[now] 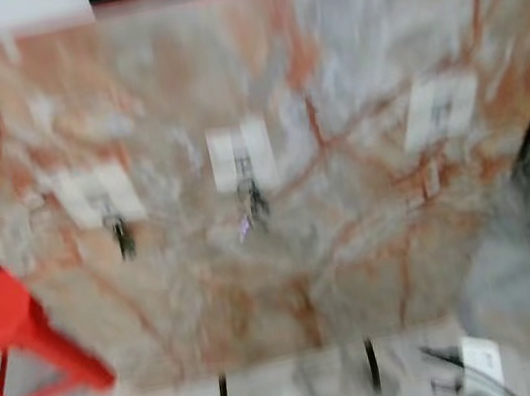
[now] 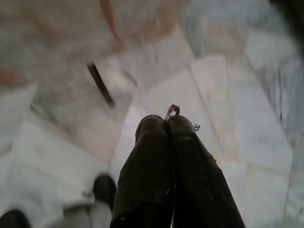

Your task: Hang keys on a hook

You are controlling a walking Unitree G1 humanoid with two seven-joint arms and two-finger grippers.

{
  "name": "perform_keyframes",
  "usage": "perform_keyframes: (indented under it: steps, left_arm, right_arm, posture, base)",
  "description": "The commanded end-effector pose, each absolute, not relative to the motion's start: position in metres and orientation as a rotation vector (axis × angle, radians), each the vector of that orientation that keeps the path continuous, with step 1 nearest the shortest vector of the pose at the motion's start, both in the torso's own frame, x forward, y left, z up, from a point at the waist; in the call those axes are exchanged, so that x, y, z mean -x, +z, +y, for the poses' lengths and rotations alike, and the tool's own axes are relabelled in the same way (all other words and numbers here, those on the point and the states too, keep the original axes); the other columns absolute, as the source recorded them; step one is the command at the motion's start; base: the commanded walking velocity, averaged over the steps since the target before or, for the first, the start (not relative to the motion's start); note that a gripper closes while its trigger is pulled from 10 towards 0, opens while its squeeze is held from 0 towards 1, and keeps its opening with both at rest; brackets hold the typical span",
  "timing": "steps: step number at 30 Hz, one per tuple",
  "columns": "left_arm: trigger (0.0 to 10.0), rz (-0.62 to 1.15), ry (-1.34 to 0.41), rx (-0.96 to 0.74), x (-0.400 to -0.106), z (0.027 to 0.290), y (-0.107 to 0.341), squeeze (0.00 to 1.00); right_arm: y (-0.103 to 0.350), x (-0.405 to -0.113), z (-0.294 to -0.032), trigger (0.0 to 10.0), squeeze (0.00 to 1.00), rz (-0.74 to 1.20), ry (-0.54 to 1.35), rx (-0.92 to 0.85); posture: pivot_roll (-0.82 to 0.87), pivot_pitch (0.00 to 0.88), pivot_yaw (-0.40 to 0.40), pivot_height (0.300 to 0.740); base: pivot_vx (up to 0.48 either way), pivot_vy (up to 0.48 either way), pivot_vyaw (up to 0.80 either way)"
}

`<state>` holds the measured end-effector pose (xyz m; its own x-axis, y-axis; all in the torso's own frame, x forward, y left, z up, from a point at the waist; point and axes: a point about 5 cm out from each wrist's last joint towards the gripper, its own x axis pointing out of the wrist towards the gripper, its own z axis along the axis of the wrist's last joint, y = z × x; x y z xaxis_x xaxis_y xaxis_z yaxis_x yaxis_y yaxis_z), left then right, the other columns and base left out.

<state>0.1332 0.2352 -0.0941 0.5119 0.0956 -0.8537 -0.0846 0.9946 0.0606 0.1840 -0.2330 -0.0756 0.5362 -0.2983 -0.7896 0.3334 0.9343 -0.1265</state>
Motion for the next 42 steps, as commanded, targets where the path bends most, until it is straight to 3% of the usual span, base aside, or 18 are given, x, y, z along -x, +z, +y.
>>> perform_keyframes:
  steps: [1,12,20,25,26,35,42]
  left_arm:
    - [10.0,1.047,0.126,-0.029,-0.128,0.244,-0.094,0.00]
    - [10.0,1.057,0.118,-0.038,-0.127,0.244,-0.094,0.00]
    - [10.0,1.058,0.118,-0.039,-0.126,0.244,-0.094,0.00]
    - [10.0,1.058,0.116,-0.041,-0.126,0.244,-0.094,0.00]
    - [10.0,1.058,0.115,-0.044,-0.126,0.245,-0.094,0.00]
    - [10.0,1.052,0.116,-0.048,-0.127,0.246,-0.094,0.00]
    - [10.0,1.048,0.121,-0.045,-0.128,0.245,-0.093,0.00]
  right_arm:
    - [-0.073,-0.194,-0.222,10.0,0.00,0.902,-0.353,-0.058]
    - [-0.046,-0.225,-0.239,10.0,0.00,0.707,-0.441,0.085]
    - [-0.008,-0.234,-0.270,10.0,0.00,0.396,-0.644,0.461]
    - [0.006,-0.229,-0.281,10.0,0.00,0.285,-0.757,0.544]
    - [0.019,-0.230,-0.284,10.0,0.00,0.192,-0.786,0.580]
    - [0.074,-0.256,-0.271,10.0,0.00,-0.115,-0.790,0.721]
    - [0.088,-0.274,-0.250,10.0,0.00,-0.194,-0.688,0.767]
  posture:
    - [-0.12,0.000,-0.004,0.740]
    - [-0.12,0.000,-0.007,0.740]
    - [-0.13,0.000,-0.013,0.740]
    - [-0.13,0.000,-0.009,0.740]
    - [-0.14,0.000,-0.003,0.740]
    - [-0.14,0.000,0.000,0.740]
    - [-0.13,0.000,-0.006,0.740]
  base:
    - [0.277,0.000,0.00]
    - [0.000,0.000,0.00]
    - [0.000,0.000,0.00]
    - [0.000,0.000,0.00]
    - [0.000,0.000,0.00]
    - [0.000,0.000,0.00]
    - [0.000,0.000,0.00]
